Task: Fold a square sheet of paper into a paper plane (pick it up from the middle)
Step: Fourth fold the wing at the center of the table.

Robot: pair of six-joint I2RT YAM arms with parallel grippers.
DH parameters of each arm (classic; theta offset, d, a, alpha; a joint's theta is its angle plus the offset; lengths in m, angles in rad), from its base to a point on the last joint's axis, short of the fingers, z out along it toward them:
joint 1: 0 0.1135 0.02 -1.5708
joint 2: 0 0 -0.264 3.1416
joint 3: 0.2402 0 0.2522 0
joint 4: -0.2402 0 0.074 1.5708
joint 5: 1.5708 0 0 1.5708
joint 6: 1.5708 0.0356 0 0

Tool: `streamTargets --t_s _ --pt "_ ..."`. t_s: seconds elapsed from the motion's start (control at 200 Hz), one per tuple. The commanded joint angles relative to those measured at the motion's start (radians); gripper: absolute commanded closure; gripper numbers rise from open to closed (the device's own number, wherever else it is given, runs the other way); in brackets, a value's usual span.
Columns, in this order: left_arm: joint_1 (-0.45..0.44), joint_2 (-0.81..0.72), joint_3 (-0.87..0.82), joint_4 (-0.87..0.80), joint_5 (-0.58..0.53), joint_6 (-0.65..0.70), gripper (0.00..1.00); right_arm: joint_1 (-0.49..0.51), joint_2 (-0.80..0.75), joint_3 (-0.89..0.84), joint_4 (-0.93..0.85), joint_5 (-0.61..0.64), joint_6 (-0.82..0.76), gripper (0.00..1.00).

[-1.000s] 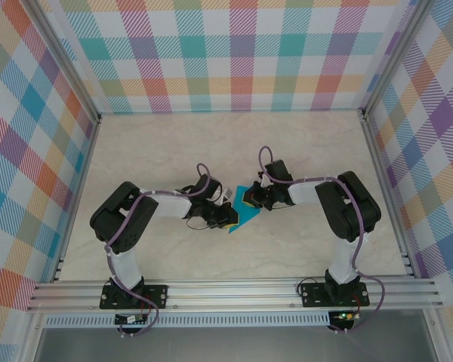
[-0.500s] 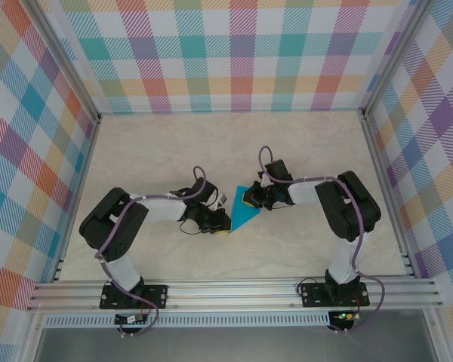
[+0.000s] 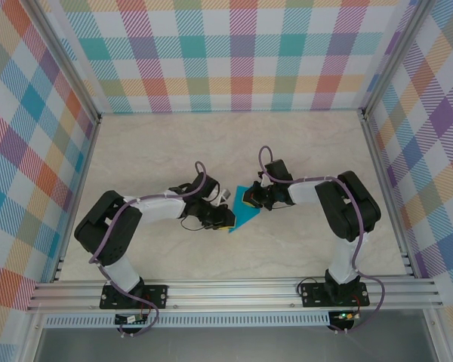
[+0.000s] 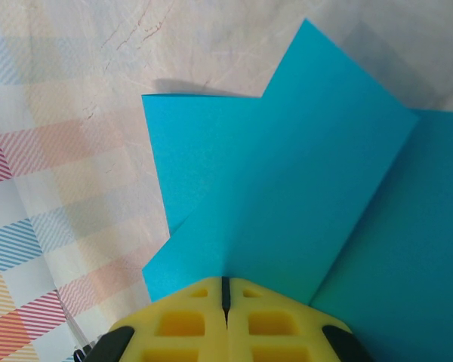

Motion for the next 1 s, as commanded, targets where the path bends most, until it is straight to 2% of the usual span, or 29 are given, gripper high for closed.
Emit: streamTargets --t_s 0.0,0.265,0.52,0.675,0.89,0.995 --pt "-0.014 0.046 0.029 0.021 0.031 -0.007 0.83 0.005 0.080 -0.019 -0.095 0.089 -0.021 0.95" --pt "-0.014 0.091 -0.018 -0.050 -0.022 0.031 0.85 0.005 0.084 -0.019 -0.094 0.090 -0.022 0.95" --pt "-0.007 0.049 -0.114 -0.056 -0.067 0.034 0.88 0.005 0.084 -0.023 -0.092 0.092 -0.024 0.94" --pt "0.003 0.001 -0.154 -0.035 -0.047 0.023 0.88 0.005 0.084 -0.020 -0.096 0.086 -0.026 0.94" --pt "0.003 -0.117 -0.118 -0.046 -0.056 0.022 0.88 0.004 0.078 -0.019 -0.097 0.087 -0.025 0.94" --pt "0.003 -0.140 -0.067 -0.058 -0.095 0.029 0.87 0.005 0.075 -0.016 -0.099 0.087 -0.023 0.94"
